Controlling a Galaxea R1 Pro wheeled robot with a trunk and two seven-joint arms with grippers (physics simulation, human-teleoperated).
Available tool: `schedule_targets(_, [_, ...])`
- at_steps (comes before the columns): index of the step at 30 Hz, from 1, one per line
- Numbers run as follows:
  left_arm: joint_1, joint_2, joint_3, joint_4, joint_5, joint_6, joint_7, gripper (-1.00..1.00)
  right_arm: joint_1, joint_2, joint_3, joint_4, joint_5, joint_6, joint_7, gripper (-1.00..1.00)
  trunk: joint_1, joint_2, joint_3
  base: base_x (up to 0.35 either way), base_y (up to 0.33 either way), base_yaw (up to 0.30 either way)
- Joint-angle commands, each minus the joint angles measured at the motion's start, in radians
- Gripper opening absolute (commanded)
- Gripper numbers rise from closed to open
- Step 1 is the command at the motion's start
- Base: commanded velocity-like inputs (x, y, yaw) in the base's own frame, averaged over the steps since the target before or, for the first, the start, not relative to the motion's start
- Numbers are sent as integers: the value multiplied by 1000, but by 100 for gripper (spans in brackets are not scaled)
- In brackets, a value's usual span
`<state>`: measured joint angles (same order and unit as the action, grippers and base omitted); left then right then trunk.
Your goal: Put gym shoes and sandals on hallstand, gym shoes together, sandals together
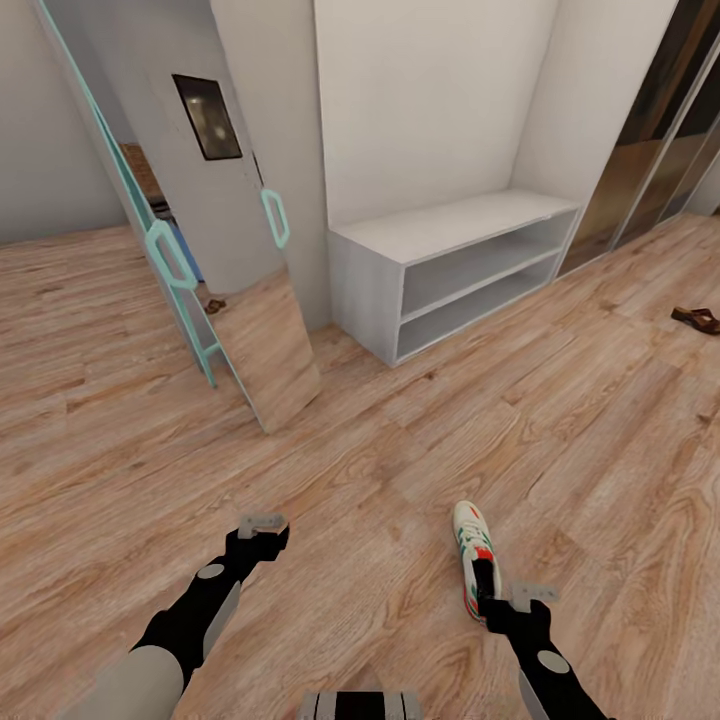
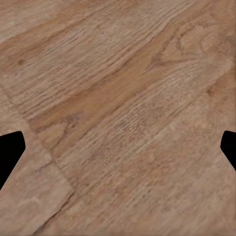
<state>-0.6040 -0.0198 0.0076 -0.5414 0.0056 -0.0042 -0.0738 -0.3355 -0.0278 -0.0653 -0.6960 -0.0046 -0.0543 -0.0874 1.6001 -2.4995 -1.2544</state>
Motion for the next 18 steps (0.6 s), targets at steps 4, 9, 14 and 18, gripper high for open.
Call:
schedule_targets(4, [0,0,0,0,1,0,-3,100,0,3,1,1,0,-3,-2,100,2,-1,-23,0,0,0])
schedule_targets(9, [0,0,0,0,1,0,-3,100,0,3,1,1,0,-2,-2,100,4,-3,-50,0,0,0])
schedule_targets(14, [0,0,-1,0,1,0,-3,100,0,3,1,0,0,-2,-2,100,6,-4,-77,0,0,0])
schedule_targets(18, [0,-1,-2,0,1,0,-3,100,0,3,1,0,0,-2,-2,100,8,-5,-99,0,0,0])
